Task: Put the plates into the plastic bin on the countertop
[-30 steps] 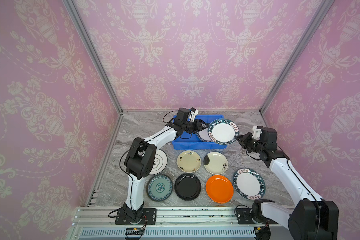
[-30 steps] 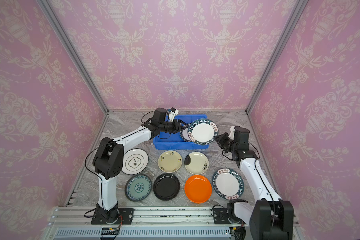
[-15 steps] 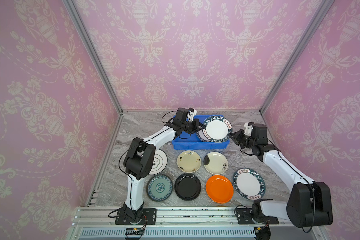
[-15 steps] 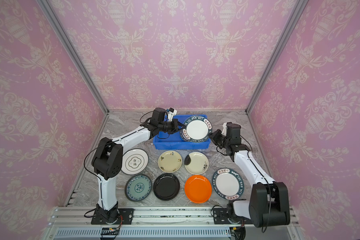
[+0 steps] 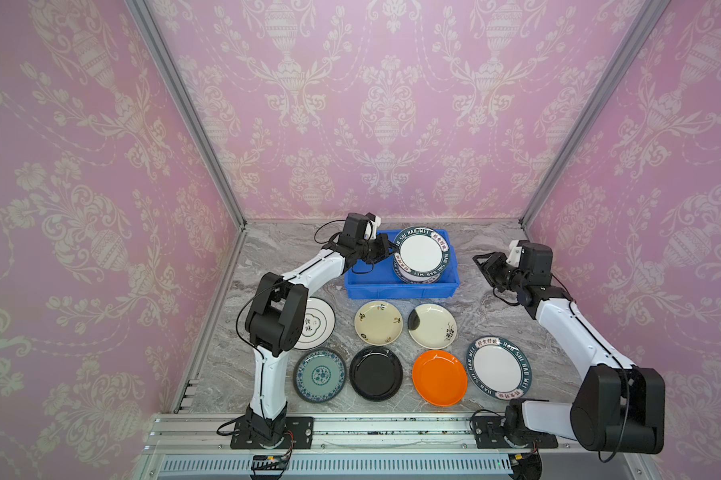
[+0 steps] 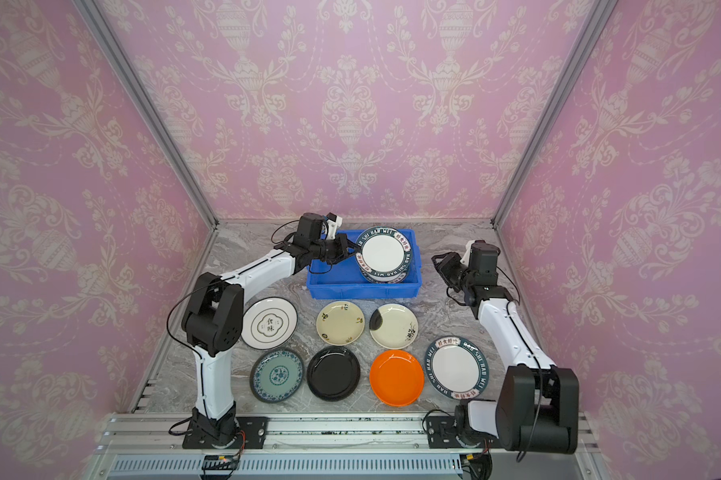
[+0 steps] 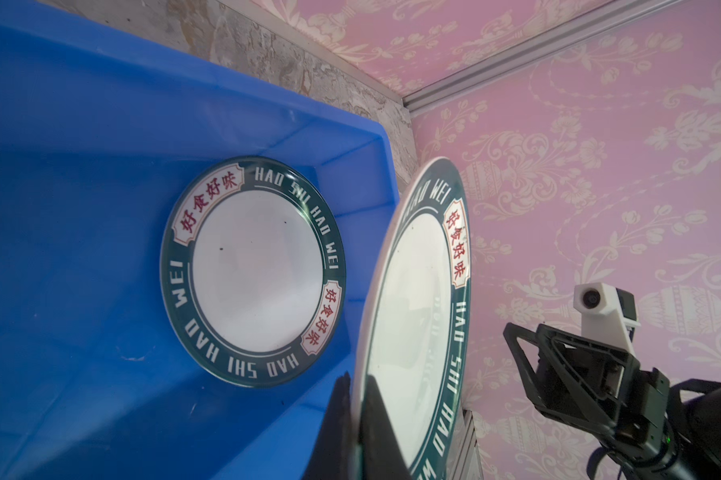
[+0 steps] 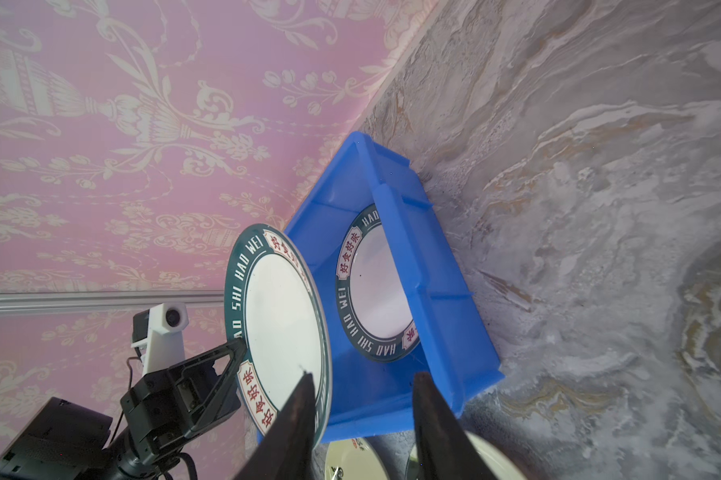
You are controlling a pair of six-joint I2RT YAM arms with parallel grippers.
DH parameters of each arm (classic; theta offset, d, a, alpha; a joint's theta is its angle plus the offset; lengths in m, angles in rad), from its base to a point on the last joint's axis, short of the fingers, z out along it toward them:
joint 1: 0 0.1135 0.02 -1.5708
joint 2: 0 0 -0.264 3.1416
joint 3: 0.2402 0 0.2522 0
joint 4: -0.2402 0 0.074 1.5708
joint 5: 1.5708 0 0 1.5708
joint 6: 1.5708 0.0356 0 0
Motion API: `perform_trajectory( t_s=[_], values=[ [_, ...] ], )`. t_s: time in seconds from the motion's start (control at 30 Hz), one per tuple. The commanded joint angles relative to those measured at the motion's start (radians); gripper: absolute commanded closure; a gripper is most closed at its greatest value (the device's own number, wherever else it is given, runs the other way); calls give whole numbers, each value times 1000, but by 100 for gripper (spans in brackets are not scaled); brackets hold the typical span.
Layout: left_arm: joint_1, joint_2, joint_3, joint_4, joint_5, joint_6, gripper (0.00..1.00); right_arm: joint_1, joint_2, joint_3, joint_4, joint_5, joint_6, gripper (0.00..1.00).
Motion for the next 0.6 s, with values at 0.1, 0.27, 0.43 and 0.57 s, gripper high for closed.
perform_trajectory(
  t_s=[0.1, 0.27, 0.43, 0.57],
  values=[
    [8, 129, 101, 48, -48, -44, 100, -52, -78, -44, -35, -13, -11, 60],
    [7, 197, 150, 52, -60, -50, 100, -78, -104, -55, -59, -24, -21, 60],
    [4, 236, 171, 46, -69, -53, 100, -92, -115, -58, -73, -30, -31, 60],
    [-4, 265, 194, 36, -69, -52, 100, -97, -121, -65, -78, -35, -34, 60]
  ],
)
